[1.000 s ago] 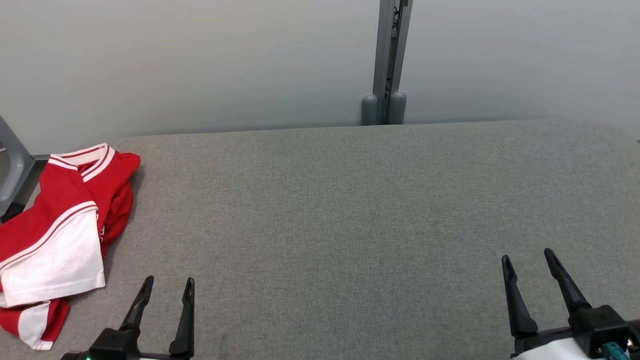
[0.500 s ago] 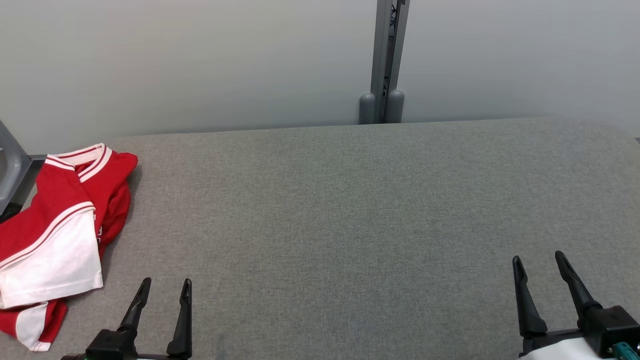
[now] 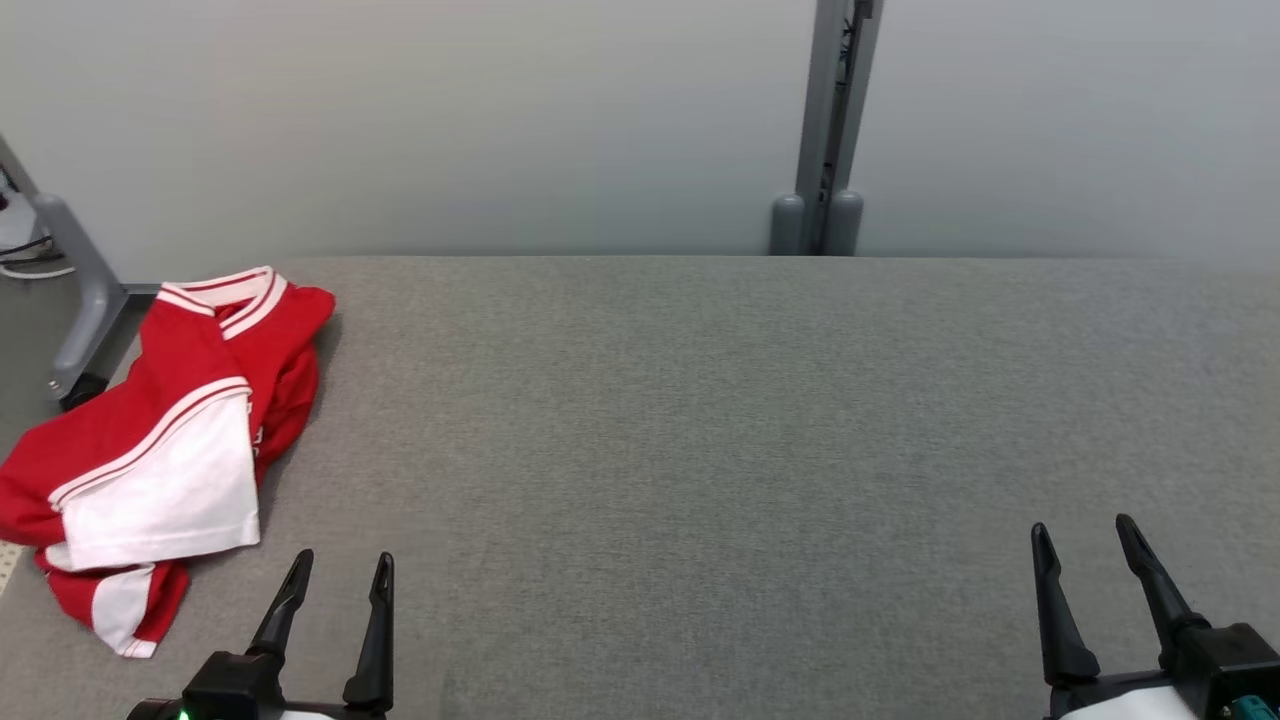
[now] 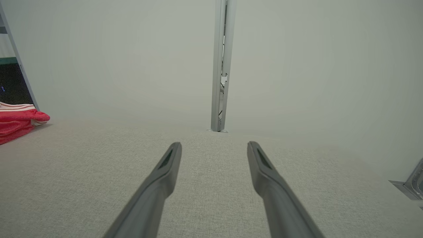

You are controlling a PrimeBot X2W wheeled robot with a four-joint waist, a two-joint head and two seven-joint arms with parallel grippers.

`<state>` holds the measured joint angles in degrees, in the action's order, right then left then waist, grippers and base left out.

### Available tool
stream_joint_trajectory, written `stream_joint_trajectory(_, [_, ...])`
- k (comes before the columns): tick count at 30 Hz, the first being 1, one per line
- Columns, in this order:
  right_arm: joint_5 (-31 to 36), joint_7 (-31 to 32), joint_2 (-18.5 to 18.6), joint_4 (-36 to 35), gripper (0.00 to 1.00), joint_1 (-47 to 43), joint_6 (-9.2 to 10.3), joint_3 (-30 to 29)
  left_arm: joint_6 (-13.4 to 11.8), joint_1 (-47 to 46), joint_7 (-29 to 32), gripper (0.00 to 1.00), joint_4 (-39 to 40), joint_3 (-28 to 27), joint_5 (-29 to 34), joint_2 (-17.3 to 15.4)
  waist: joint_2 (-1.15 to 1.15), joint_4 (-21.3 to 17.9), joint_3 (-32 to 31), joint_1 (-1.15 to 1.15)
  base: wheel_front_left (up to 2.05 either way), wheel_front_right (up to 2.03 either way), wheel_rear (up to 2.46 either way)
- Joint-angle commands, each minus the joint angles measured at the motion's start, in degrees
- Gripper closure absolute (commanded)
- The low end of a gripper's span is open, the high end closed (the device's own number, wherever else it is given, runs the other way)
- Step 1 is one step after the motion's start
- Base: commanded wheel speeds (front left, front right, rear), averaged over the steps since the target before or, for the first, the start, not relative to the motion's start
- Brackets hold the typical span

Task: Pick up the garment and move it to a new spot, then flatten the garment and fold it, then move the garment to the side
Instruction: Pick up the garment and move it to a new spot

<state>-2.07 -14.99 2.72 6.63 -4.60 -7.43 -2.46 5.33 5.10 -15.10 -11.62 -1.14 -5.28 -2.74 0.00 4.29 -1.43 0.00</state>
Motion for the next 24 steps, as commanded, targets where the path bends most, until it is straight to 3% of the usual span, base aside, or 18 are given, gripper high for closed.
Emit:
stream_joint_trajectory(1, [-0.36,-0.3,0.31,0.11,0.0,-0.82,-0.1,0.64,0.01,-0.85,-0.1,0.0,-0.12,-0.22,-0.19,-0.3,0.0,4.66,-0.65,0.0,0.0,0.0,0.0])
stream_joint_trajectory(7, [-1.06,-0.3,0.28,0.63,0.0,-0.07,-0.1,4.61,0.55,0.57,-0.06,0.0,-1.34,-2.36,-0.43,-1.6,0.0,13.68,-1.77,0.0,0.0,0.0,0.0])
stream_joint_trajectory(12, [-1.54,-0.3,0.32,0.84,0.0,1.18,-0.06,6.88,0.34,2.06,-0.06,0.0,-0.47,-3.15,0.16,-1.42,0.0,17.24,-1.93,0.0,0.0,0.0,0.0])
stream_joint_trajectory(18, [-1.31,-0.3,0.37,0.53,0.0,2.35,-0.06,8.69,0.75,0.53,-0.06,0.0,0.38,-4.37,-1.5,-1.15,0.0,17.53,0.11,0.0,0.0,0.0,0.0])
stream_joint_trajectory(24, [2.48,-0.3,0.74,-0.99,0.0,6.18,-0.06,8.13,1.91,-10.87,3.12,0.0,-2.85,-3.19,-8.99,-2.73,0.0,15.07,11.02,0.0,0.0,0.0,0.0])
